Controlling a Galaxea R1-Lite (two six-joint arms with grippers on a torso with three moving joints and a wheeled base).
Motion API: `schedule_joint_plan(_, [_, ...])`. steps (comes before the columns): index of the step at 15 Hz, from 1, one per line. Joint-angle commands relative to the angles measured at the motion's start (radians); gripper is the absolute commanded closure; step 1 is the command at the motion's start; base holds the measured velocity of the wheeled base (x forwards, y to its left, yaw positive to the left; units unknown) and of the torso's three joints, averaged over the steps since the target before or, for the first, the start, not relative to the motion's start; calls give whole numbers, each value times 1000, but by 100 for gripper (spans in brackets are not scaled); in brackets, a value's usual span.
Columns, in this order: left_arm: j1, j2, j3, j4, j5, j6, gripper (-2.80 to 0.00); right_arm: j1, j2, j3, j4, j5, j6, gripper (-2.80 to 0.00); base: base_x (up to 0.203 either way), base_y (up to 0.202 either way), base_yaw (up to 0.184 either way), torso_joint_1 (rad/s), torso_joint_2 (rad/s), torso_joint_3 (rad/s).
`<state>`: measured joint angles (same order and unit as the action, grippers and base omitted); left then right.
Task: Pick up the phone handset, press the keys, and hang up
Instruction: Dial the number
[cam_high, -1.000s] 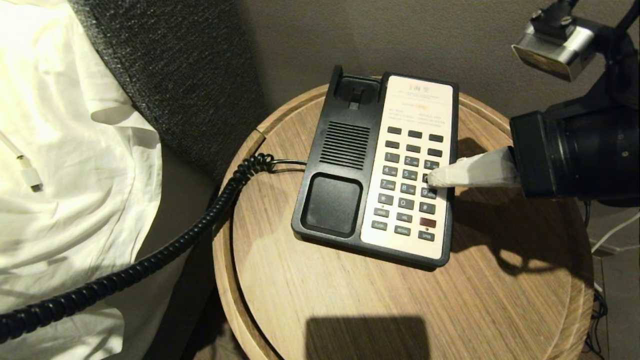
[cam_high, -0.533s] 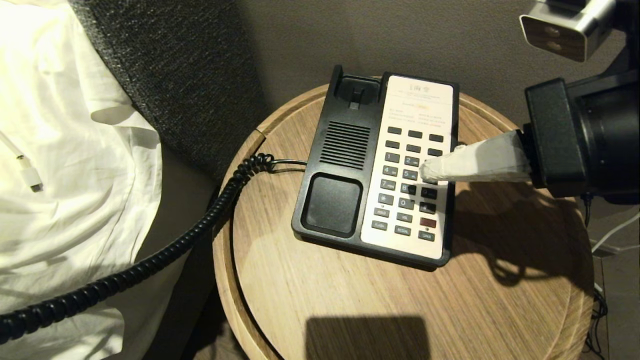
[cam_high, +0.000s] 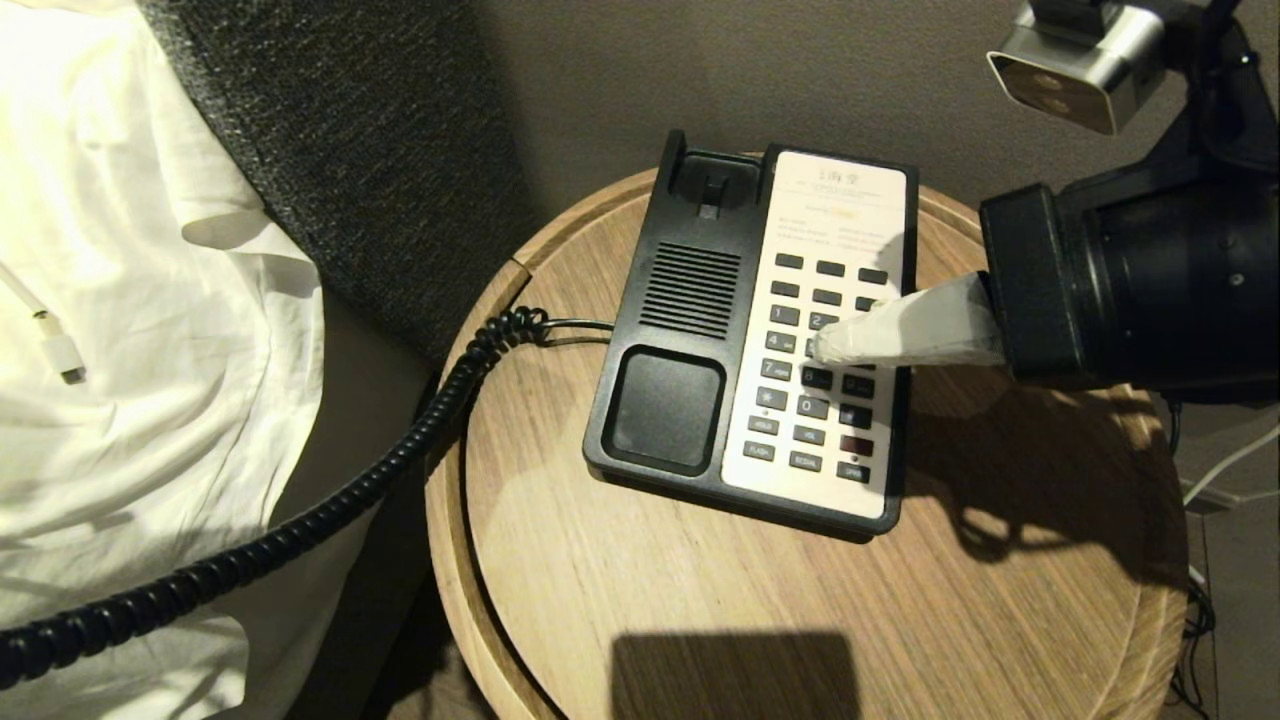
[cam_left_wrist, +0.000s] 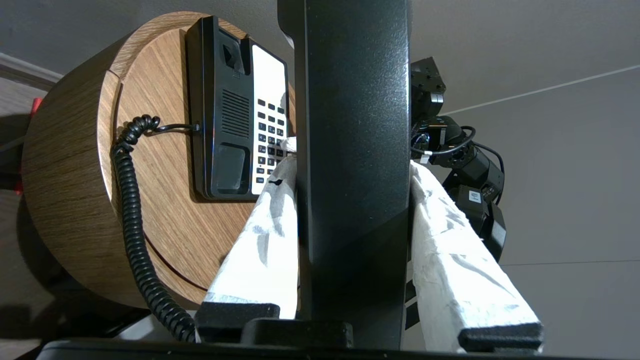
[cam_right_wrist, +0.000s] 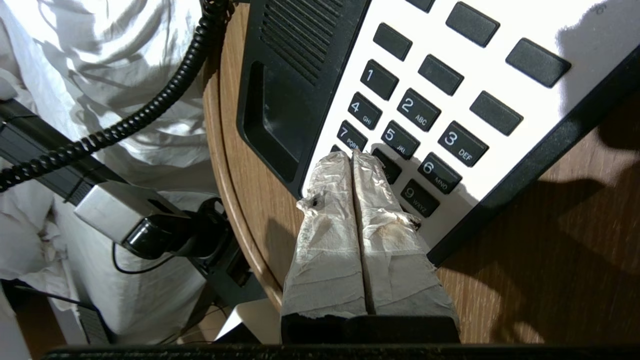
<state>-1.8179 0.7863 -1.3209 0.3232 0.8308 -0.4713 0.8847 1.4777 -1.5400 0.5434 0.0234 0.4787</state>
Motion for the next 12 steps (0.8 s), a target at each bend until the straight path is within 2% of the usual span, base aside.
schedule_joint_plan(1, [0,0,0,2,5,-3,0,-1,8,-2,1,-7,-3,0,0,0,0,0,0,0])
schedule_joint_plan(12, [0,2,3,2,5,-3,0,-30,19,-9,-3,-22,-26,0,0,0,0,0,0,0])
